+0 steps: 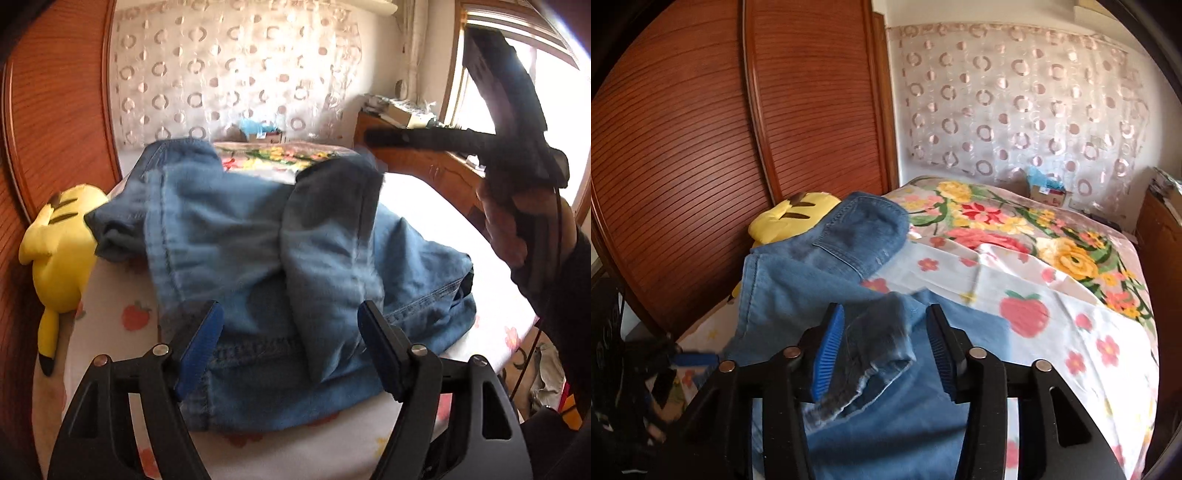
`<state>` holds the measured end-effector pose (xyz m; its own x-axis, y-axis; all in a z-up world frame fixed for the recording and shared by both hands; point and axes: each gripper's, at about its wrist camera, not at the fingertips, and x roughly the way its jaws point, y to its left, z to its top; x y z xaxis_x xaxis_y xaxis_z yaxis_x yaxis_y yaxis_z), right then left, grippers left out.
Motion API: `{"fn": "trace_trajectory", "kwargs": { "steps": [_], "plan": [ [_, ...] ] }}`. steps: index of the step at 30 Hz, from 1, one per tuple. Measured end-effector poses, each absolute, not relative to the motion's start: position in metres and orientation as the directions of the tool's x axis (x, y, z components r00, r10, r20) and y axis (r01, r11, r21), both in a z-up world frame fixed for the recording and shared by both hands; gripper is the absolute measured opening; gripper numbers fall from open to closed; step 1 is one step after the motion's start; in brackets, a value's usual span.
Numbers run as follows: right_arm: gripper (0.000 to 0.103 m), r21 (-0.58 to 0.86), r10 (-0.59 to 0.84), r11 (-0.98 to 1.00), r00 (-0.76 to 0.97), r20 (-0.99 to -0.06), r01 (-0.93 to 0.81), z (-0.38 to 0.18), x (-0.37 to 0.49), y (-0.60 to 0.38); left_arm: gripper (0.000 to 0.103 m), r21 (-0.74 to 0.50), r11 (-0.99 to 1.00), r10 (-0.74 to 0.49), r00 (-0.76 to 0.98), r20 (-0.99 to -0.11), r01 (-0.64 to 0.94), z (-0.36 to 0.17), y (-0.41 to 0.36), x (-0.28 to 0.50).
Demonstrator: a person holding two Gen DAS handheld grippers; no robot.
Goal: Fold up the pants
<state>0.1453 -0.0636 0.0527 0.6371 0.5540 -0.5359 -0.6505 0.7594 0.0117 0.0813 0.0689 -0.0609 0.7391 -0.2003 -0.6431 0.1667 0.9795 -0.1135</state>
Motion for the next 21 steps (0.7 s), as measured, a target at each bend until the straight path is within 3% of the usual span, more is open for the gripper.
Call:
{"fn": "trace_trajectory", "kwargs": {
  "steps": [9, 17, 19, 21],
  "plan": [
    [0.055, -0.001, 0.471, 0.815, 0.663, -0.582, -0.579, 0.020, 0.116, -0.100, 0.076, -0.050, 0.967, -0.221, 0.722, -0.656, 0.250, -0.067, 0.034, 0.094],
    [0.055, 0.017, 0.428, 0.839, 0.641, -0.637, -0.544, -0.010, 0.103, -0.097, 0.076, 0.067, 0.973, -0.111, 0.708, -0.697, 0.219, -0.088, 0.025, 0.101],
    [0.055, 0.011, 0.419, 0.840, 0.636, -0.648, -0.542, -0.012, 0.099, -0.093, 0.065, 0.093, 0.976, -0.080, 0.718, -0.691, 0.198, -0.088, 0.030, 0.099],
    [0.055, 0.015, 0.419, 0.838, 0.627, -0.656, -0.545, -0.013, 0.097, -0.091, 0.061, 0.099, 0.981, -0.054, 0.726, -0.686, 0.167, -0.084, 0.041, 0.100]
  ]
}}
